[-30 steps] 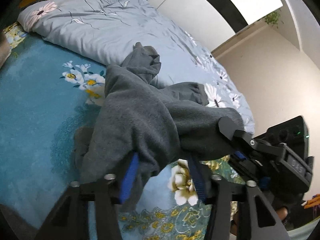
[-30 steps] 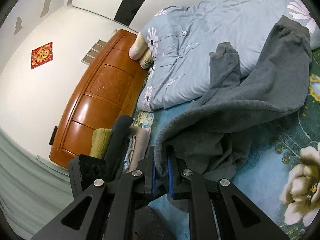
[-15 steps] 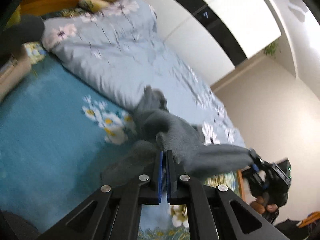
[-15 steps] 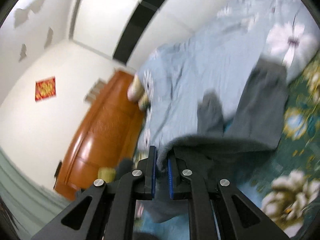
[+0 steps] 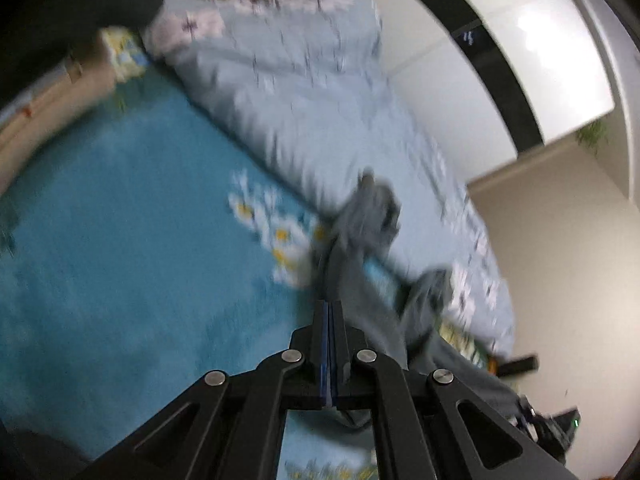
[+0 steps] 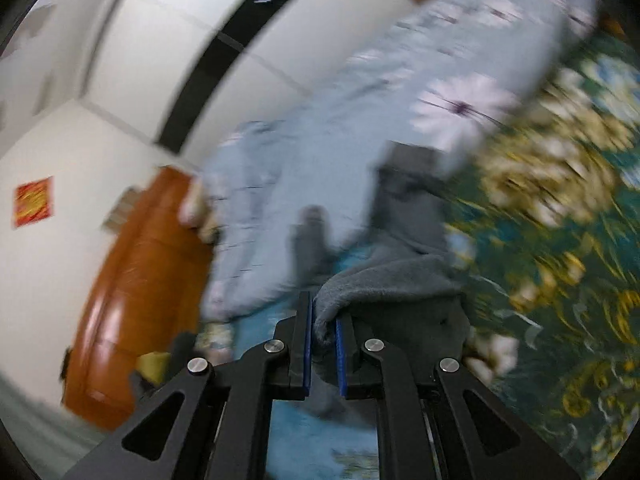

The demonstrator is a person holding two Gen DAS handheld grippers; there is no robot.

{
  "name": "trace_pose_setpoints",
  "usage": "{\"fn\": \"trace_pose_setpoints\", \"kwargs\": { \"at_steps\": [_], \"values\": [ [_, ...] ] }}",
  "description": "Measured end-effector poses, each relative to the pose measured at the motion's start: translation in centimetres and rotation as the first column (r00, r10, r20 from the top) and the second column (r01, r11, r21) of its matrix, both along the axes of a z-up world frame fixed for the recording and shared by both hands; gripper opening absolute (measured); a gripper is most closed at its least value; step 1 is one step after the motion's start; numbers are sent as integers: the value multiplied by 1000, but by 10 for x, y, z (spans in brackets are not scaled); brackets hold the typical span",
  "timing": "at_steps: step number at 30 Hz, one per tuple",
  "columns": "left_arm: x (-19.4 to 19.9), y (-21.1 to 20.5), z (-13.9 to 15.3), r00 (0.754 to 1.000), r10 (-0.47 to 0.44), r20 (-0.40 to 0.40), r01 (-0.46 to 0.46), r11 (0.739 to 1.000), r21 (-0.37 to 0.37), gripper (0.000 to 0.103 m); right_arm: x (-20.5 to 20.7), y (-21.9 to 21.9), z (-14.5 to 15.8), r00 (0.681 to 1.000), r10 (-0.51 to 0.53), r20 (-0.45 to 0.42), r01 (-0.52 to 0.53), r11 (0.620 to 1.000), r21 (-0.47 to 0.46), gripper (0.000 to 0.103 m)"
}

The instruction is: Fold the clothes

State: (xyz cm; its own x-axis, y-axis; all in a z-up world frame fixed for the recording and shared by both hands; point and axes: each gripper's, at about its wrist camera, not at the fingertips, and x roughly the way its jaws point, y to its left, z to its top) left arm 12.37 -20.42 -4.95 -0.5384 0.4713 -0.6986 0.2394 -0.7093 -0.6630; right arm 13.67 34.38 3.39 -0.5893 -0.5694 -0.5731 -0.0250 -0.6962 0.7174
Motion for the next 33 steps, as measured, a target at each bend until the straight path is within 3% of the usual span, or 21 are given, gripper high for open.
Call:
{"fn": "trace_pose_setpoints", "kwargs": {
  "at_steps": [6,9,11,14,17,19,23,25,26,27,28,31,33],
  "values": [
    [11,31,-49,989,-67,130,65,998,20,3,8,61,-48,974,-173,144,148,974,171,10],
    [11,50,-69,977,-106,186,108,994,2,15,13,71,-62,965,-170,198,131,971,199,12],
    [11,61,-80,970,-128,207,131,991,-1,31,15,72,-61,965,-151,213,104,971,216,14],
    [11,69,-93,964,-140,225,142,990,8,46,19,74,-54,967,-136,217,80,965,249,24],
    [9,67,-104,960,-104,259,106,994,5,53,21,74,-34,971,-162,174,100,942,319,36],
    [8,64,-112,956,-76,283,66,997,46,53,15,63,-16,981,-154,121,94,914,395,40],
    [16,61,-115,960,-57,275,30,994,101,53,-15,-1,-18,995,15,102,-55,916,398,51],
    [22,59,-112,964,-53,260,26,994,104,53,-34,-50,-29,986,128,110,-161,909,385,52],
    [25,56,-111,966,-44,254,18,994,105,54,-43,-80,-34,976,189,112,-218,902,374,58],
    [29,52,-110,968,-33,249,7,994,105,55,-53,-109,-39,962,251,113,-275,891,361,67],
    [33,48,-109,970,-21,243,-5,994,105,56,-62,-140,-43,944,311,114,-331,872,360,68],
    [41,36,-110,969,17,246,-42,995,94,58,-92,-234,-56,872,474,123,-483,791,376,68],
    [40,29,-112,967,38,253,-66,992,103,58,-108,-279,-68,835,528,154,-541,739,401,68]
  ]
}}
